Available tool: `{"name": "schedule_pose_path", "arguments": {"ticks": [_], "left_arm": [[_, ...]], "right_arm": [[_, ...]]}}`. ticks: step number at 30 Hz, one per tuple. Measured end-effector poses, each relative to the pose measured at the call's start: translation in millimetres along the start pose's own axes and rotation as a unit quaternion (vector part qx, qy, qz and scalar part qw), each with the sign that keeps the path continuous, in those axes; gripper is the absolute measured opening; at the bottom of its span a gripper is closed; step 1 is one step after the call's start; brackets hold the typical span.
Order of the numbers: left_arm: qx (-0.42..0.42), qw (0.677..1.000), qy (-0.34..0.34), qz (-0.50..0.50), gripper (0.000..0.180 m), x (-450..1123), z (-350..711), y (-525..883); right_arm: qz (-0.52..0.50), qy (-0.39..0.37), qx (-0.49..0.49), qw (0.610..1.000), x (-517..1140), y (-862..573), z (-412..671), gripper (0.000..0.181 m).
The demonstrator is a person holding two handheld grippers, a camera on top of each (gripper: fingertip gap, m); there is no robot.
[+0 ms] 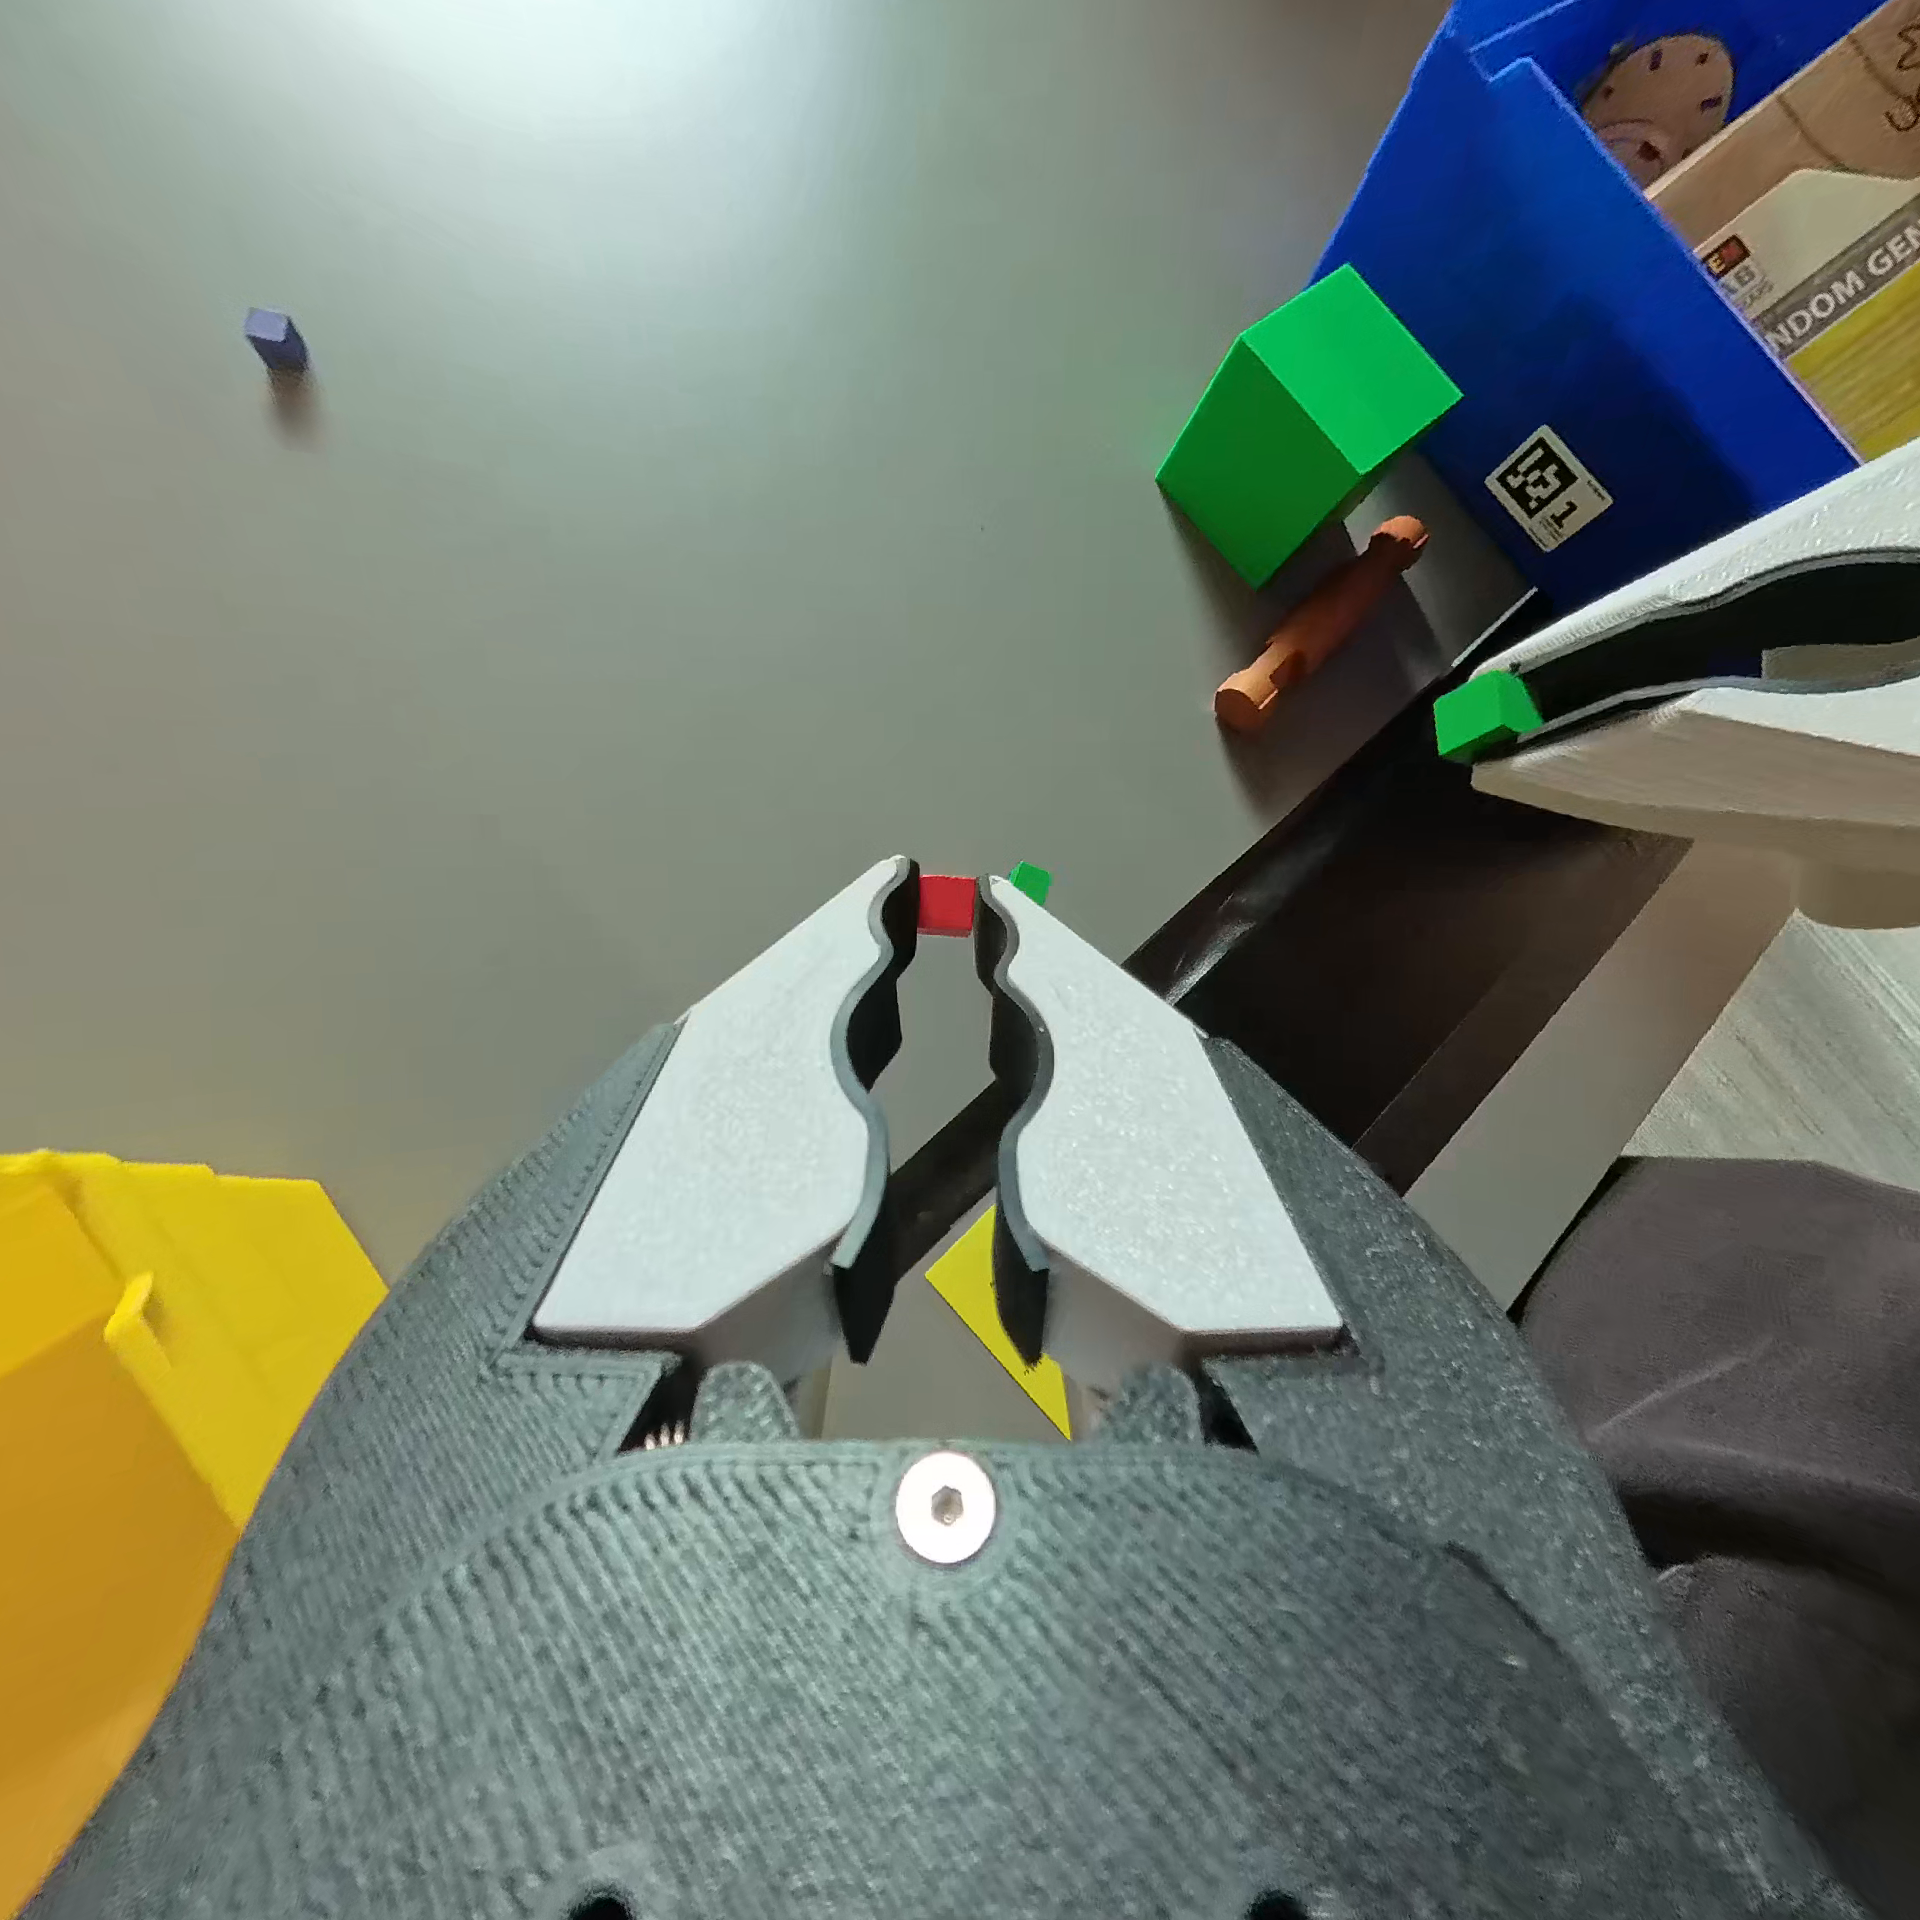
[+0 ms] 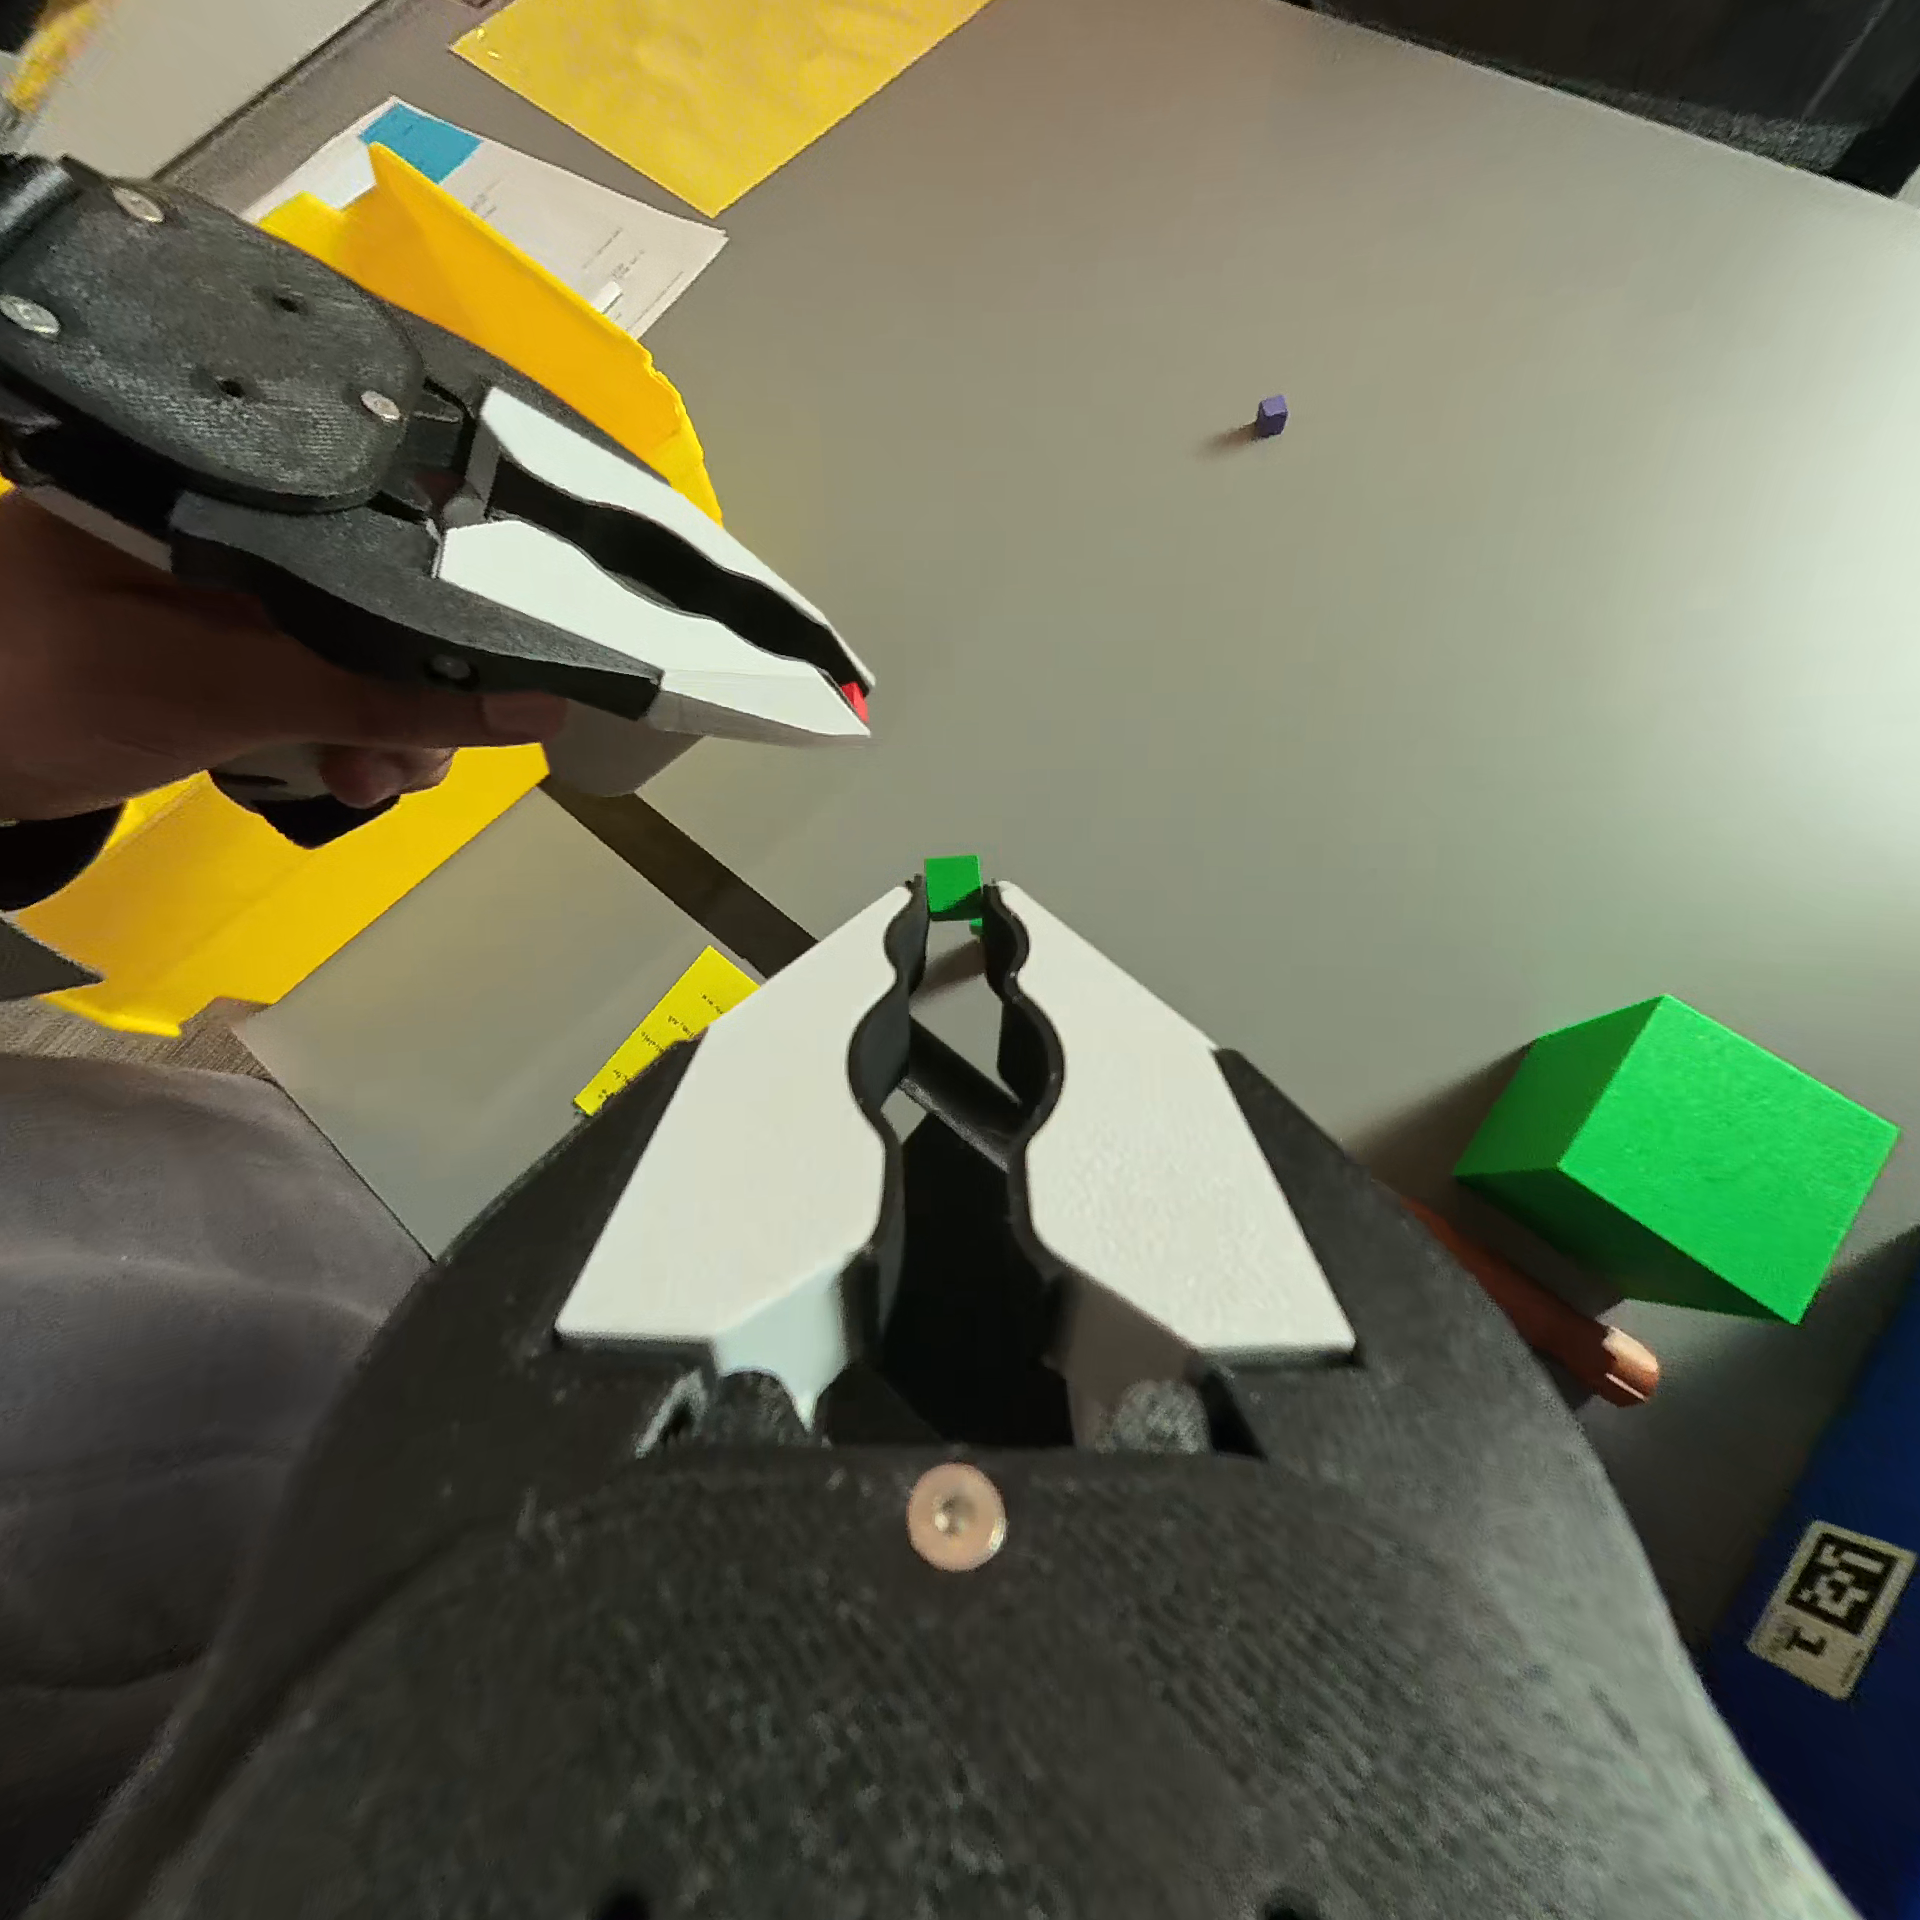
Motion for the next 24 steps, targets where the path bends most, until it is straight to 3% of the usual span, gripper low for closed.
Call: {"name": "schedule_pose_path", "arguments": {"ticks": [12,24], "left_arm": [[-0.097,0.993,-0.022,0.062,0.007,-7,-6,-44],[-0.110,0.989,-0.024,0.099,0.007,-7,-21,-94]], "right_arm": [[0.065,-0.030,-0.046,0.996,-35,-15,-19,0.009],[0.087,-0.047,-0.049,0.994,-68,-26,-47,0.009]]}}
Point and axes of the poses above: each gripper's, where its closed fingertips meet, x out along the fingers, z out of its top, y = z × x across the jaws, the point moved 10 cm from there along -x, back along the fingers, and after that the axes turned 5 degrees about -z, right-handed, at the moved point
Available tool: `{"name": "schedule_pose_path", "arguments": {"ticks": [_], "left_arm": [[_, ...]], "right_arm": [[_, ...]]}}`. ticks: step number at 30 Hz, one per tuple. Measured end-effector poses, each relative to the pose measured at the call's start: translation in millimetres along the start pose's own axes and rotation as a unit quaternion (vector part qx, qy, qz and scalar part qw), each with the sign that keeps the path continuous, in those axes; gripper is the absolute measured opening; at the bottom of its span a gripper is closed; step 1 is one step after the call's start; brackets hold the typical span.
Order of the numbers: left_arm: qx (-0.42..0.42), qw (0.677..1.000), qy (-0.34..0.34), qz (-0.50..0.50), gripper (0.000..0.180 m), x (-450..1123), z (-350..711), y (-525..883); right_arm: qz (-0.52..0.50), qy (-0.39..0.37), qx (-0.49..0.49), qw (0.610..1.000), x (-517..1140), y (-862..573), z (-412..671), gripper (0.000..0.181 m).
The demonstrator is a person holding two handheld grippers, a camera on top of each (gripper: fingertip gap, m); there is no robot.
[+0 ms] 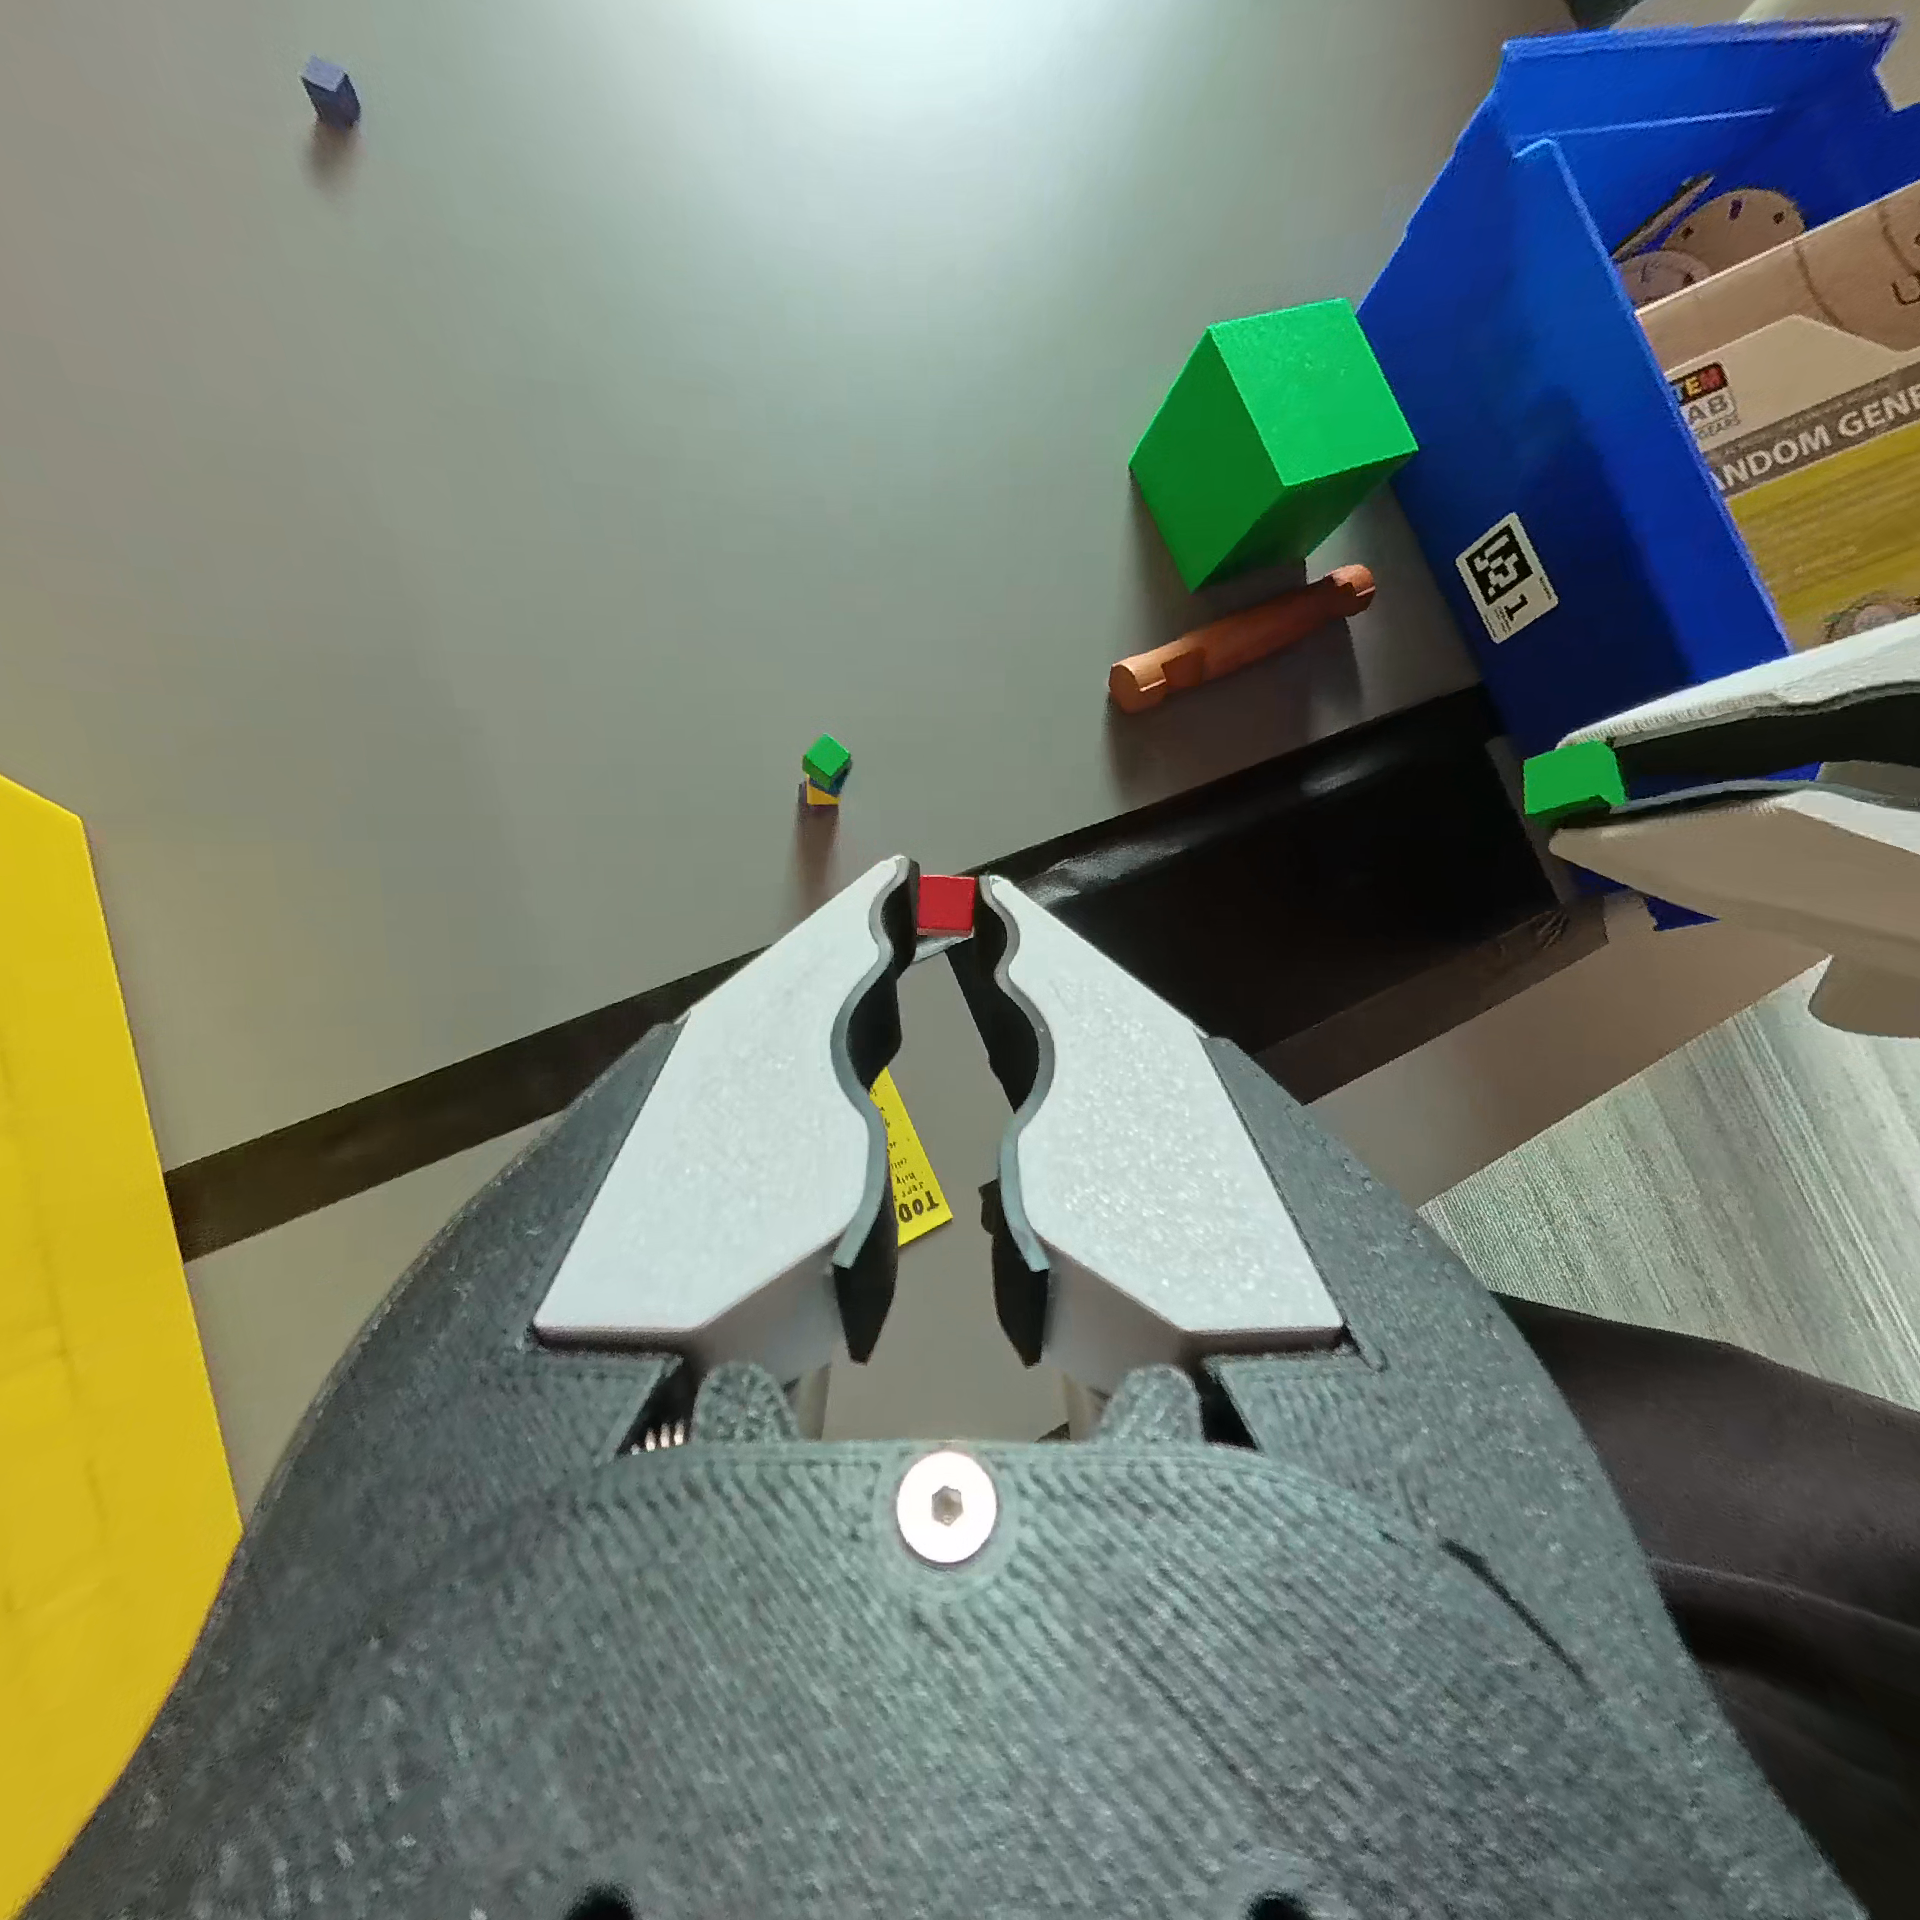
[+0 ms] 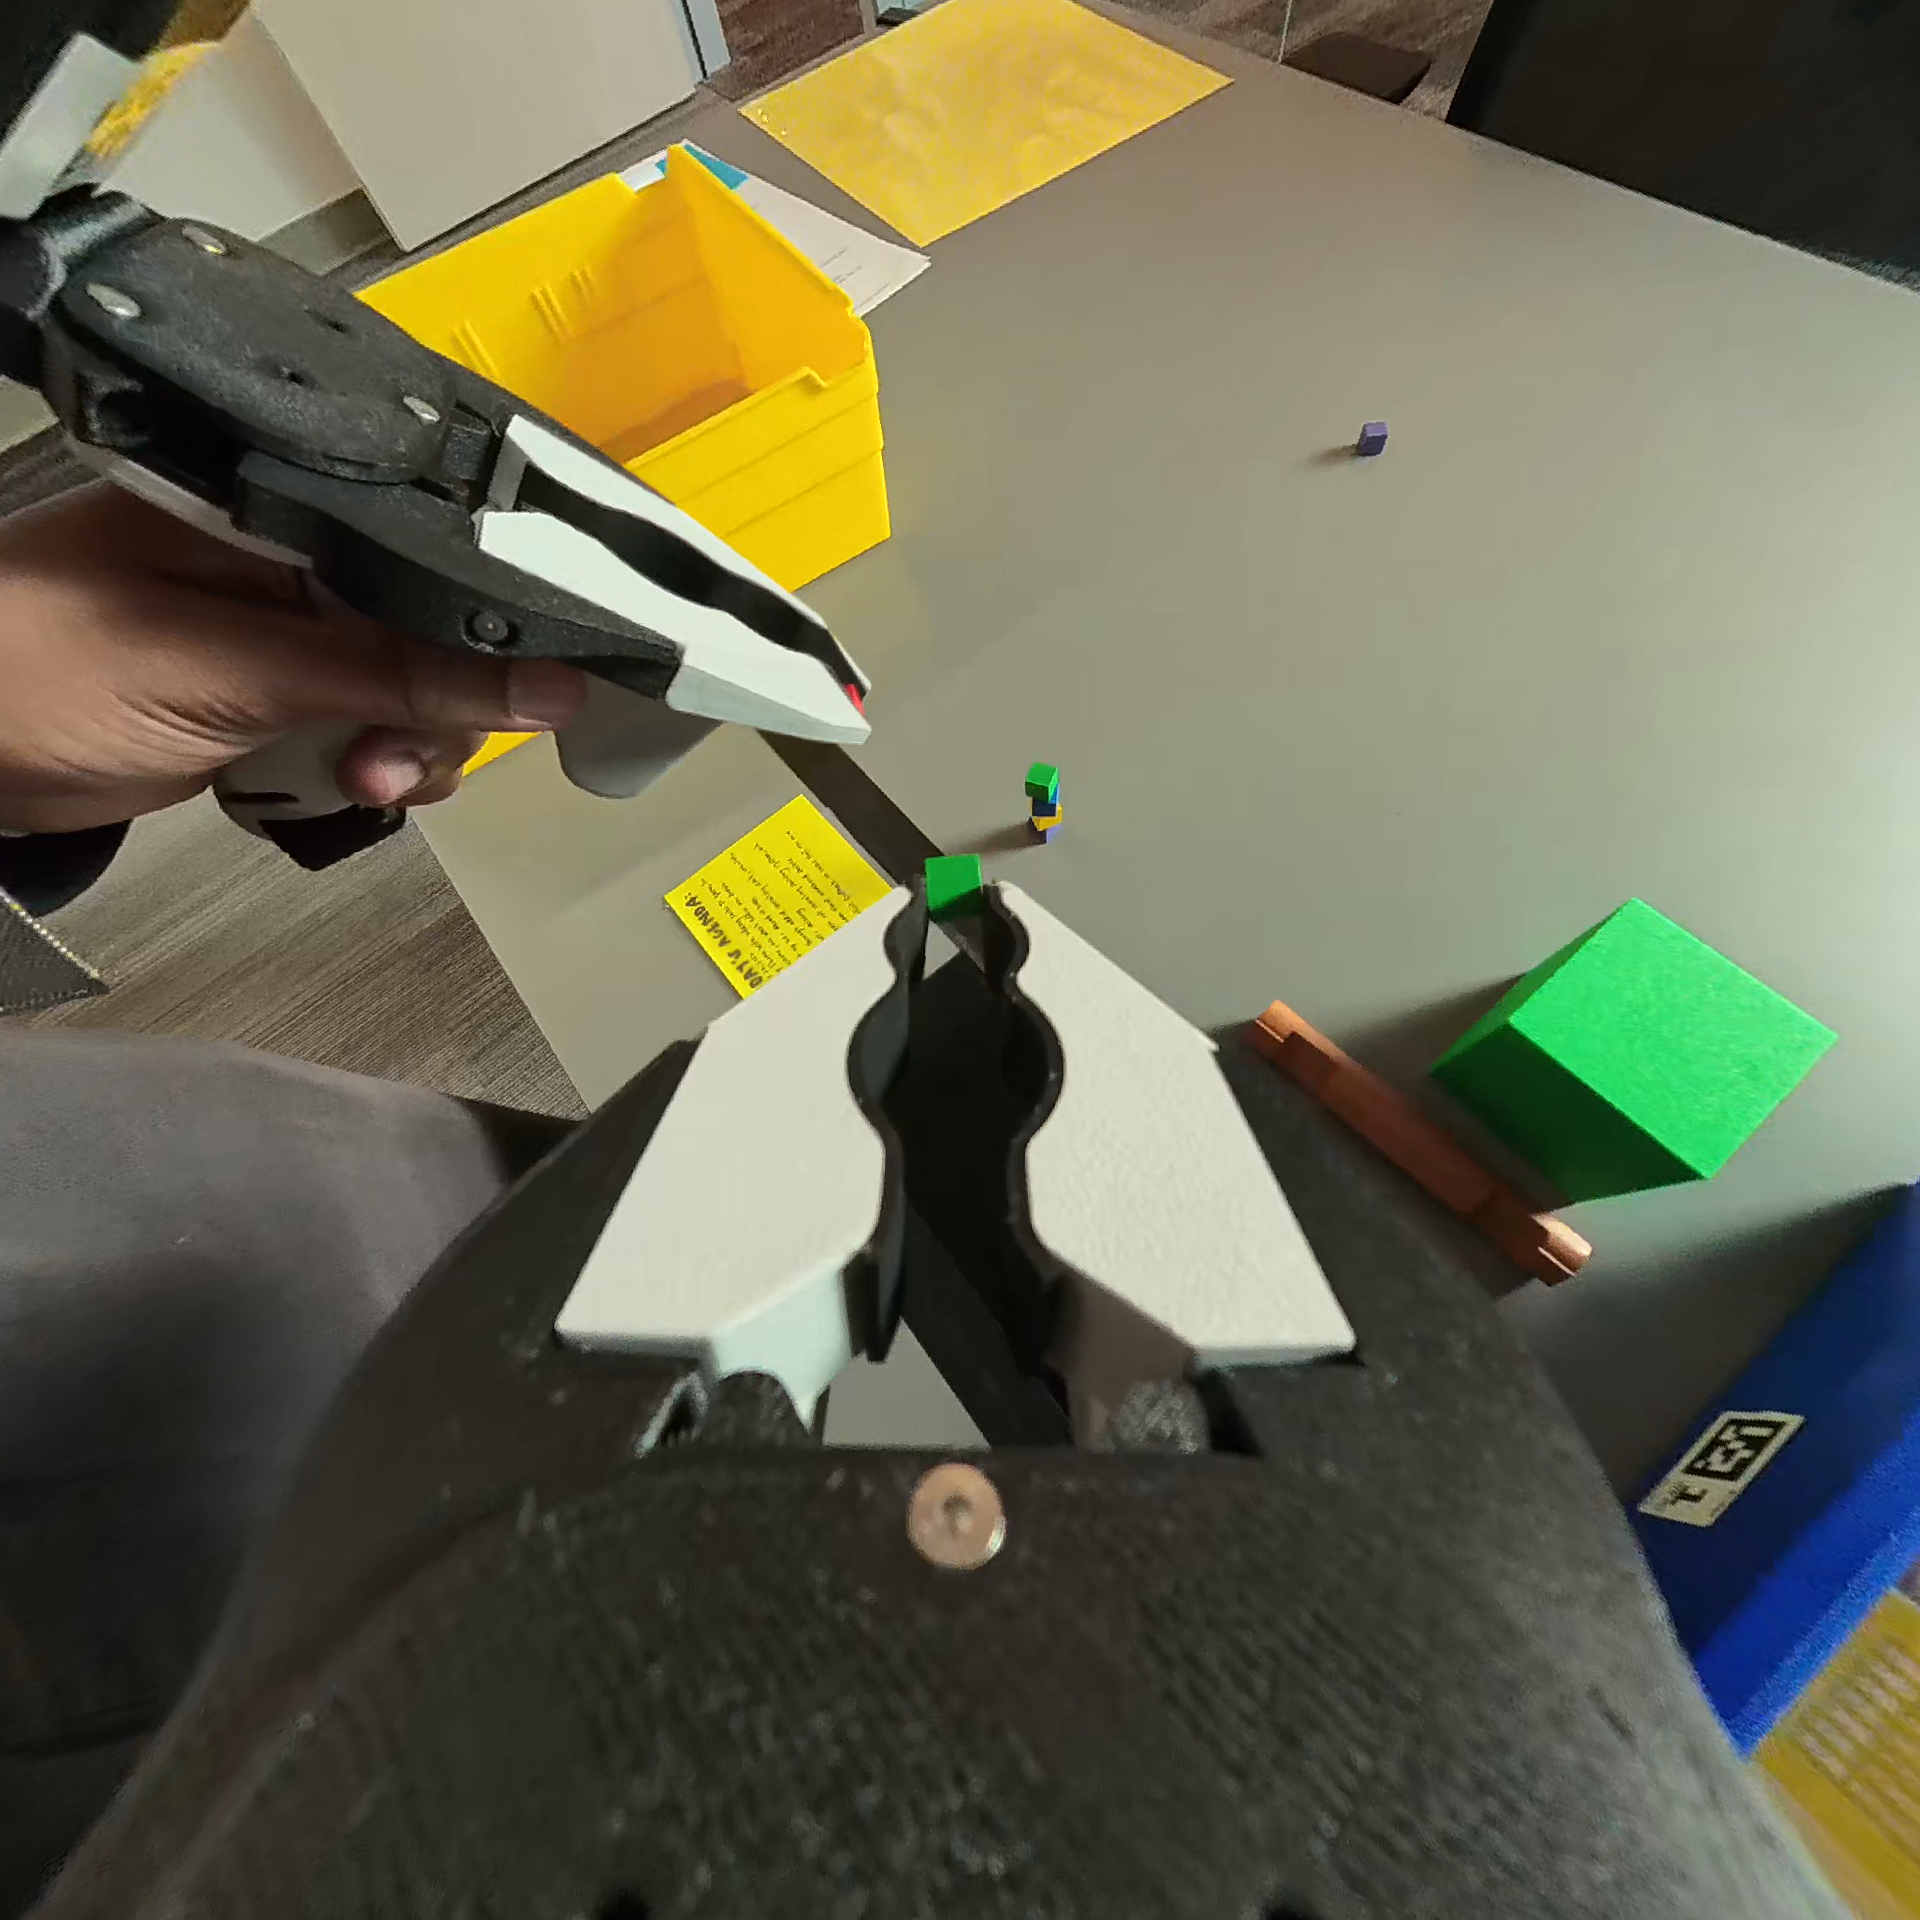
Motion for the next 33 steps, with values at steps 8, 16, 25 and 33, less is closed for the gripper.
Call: {"name": "schedule_pose_path", "arguments": {"ticks": [8,16,25,33], "left_arm": [[0.016,1.000,0.001,0.007,0.007,-1,3,4],[0.054,0.998,-0.003,-0.014,0.007,6,29,32],[0.071,0.995,0.026,-0.072,0.007,16,24,64],[0.098,0.987,0.056,-0.112,0.007,25,15,79]], "right_arm": [[-0.010,-0.013,0.012,1.000,0,-9,6,0.009],[-0.039,-0.034,0.054,0.997,15,-30,28,0.009],[-0.075,0.058,0.020,0.995,76,-25,23,0.009],[-0.081,0.132,-0.045,0.987,131,2,15,0.009]]}}
Point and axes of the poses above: each gripper's, where its closed fingertips meet, x out along the fingers, z out of its top, y = z × x across the jaws, the point moved 10 cm from there along -x, back along the fingers, and after that the axes turned 5 degrees about -z, right-handed, at the moved point
